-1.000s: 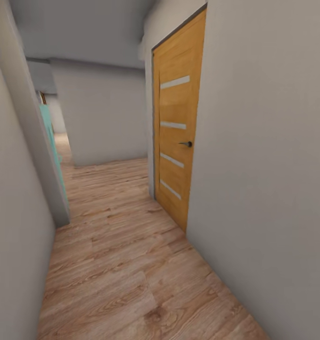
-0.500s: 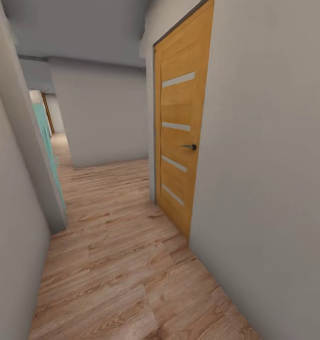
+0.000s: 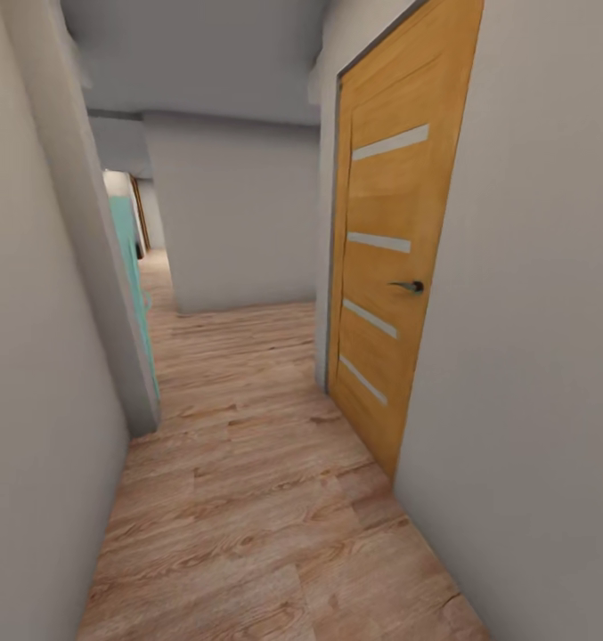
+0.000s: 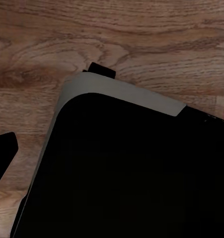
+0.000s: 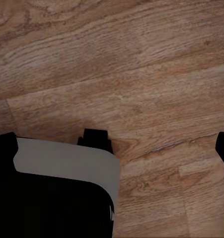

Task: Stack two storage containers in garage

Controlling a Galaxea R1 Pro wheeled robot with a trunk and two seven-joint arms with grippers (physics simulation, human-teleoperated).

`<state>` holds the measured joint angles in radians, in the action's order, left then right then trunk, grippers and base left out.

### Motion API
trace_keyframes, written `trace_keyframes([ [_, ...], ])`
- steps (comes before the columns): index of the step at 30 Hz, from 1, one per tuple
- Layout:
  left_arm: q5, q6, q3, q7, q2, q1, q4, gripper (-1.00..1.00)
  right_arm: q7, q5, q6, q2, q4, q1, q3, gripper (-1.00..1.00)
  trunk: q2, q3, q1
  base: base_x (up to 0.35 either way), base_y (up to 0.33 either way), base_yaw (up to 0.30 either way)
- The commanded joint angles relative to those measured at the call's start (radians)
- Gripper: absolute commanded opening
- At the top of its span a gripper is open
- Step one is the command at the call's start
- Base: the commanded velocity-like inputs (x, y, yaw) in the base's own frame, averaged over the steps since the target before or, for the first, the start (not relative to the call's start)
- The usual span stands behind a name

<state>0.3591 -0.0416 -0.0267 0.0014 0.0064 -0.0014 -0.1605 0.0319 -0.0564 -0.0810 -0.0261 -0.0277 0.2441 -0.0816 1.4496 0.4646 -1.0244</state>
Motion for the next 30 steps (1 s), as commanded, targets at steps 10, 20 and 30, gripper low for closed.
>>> trace_keyframes([
  [10,0.0,-0.006,-0.002,0.0,-0.002,0.0,-0.001,1.0,0.003,-0.003,-0.005,0.0,-0.004,0.001,-0.006,1.0,0.0,0.001,-0.001,0.321,0.0,0.204],
  [20,0.001,-0.002,-0.002,0.0,-0.002,0.0,0.001,1.0,0.003,-0.003,-0.004,0.0,-0.003,0.001,-0.006,1.0,0.0,0.001,-0.001,0.321,-0.028,0.01],
  [30,0.003,0.0,-0.002,0.0,0.001,0.0,0.004,1.0,0.003,-0.006,-0.002,0.006,-0.003,0.001,-0.007,1.0,0.0,0.001,-0.001,0.307,-0.119,0.0],
])
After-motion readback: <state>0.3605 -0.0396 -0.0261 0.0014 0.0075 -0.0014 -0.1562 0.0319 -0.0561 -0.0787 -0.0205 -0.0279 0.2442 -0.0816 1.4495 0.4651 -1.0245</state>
